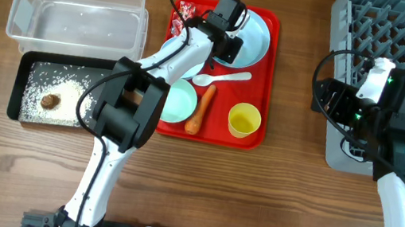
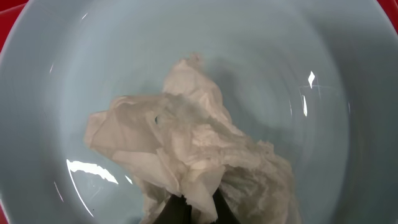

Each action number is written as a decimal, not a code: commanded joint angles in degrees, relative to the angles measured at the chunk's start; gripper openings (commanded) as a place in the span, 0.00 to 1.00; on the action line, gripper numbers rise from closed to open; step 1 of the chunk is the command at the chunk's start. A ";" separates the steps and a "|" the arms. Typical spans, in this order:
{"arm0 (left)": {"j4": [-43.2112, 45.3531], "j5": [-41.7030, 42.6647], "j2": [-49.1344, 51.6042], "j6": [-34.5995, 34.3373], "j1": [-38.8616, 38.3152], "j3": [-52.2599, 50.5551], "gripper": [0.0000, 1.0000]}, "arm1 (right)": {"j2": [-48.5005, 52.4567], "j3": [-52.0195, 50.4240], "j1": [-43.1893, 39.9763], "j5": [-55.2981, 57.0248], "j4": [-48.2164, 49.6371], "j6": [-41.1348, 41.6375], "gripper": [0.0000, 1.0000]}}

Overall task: Sort waste into correct bins and load items into the dishwasher rack
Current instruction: 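Close the left gripper on the tissue and lift it, then carry the tissue left and drop it into the clear plastic bin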

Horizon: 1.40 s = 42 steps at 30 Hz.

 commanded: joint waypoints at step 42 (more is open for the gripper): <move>-16.72 -4.83 -23.63 -12.61 32.30 -13.53 0.12 | 0.28 1.29 0.13 1.01 0.20 -0.72 1.00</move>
